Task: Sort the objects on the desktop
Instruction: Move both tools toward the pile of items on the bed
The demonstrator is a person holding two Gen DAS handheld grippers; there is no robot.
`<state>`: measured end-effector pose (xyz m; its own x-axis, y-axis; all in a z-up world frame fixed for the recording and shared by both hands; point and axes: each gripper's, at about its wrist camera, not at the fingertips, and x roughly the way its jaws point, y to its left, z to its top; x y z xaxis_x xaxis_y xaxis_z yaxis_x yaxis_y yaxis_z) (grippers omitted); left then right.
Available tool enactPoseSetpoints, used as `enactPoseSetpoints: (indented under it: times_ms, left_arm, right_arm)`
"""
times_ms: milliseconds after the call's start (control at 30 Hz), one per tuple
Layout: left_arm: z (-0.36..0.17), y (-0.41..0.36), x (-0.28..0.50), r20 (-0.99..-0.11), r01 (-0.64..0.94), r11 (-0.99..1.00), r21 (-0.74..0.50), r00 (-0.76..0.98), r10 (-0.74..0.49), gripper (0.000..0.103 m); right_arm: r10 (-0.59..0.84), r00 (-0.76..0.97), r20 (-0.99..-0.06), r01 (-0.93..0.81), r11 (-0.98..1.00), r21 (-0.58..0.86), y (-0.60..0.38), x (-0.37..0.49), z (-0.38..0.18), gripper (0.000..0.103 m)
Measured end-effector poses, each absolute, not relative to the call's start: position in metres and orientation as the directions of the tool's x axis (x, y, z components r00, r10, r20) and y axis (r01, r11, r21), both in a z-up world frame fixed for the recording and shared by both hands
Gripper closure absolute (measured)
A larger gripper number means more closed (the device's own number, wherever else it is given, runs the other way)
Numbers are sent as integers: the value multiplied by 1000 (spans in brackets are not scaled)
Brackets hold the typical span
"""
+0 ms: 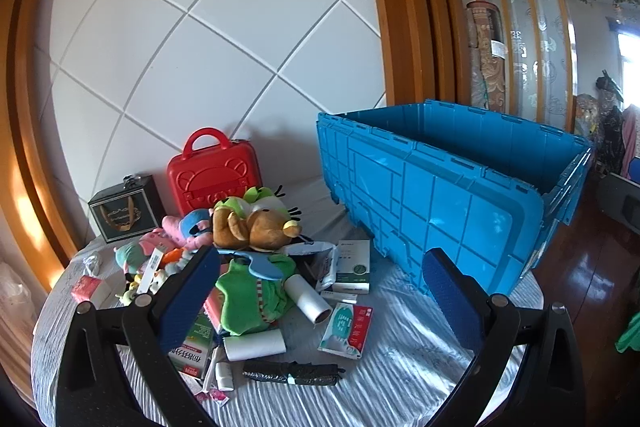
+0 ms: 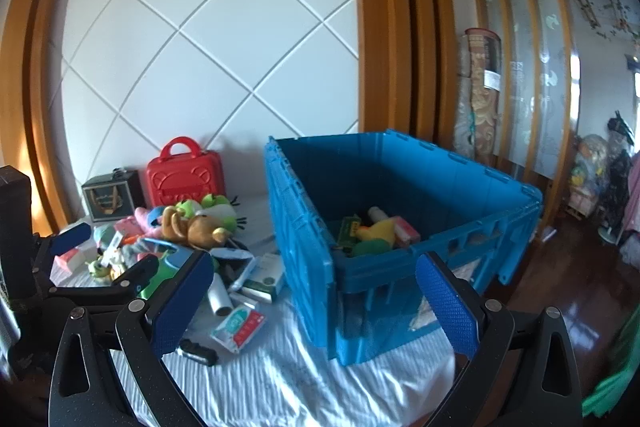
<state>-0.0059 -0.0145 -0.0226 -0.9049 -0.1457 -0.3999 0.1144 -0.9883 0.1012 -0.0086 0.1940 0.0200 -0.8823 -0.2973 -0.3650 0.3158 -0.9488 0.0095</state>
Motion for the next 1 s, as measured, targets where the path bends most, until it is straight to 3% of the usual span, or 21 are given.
enactPoseSetpoints:
  times_ms: [300, 767, 1000]
  left_arm:
    - [-59, -39, 9, -444, 211, -972, 101, -865, -234, 0]
    - [-129, -135, 20, -535, 314, -939, 141, -774, -339, 0]
    - [-142, -197, -3, -547, 293, -945, 144, -773, -322, 0]
  right_arm:
    - [-403, -837, -369, 435, -901, -2, 167, -9, 3, 0]
    - [-498, -698, -515, 571, -821, 20, 71, -35, -53, 0]
    - [-517, -649, -558, 604, -796, 35, -6, -59, -73, 0]
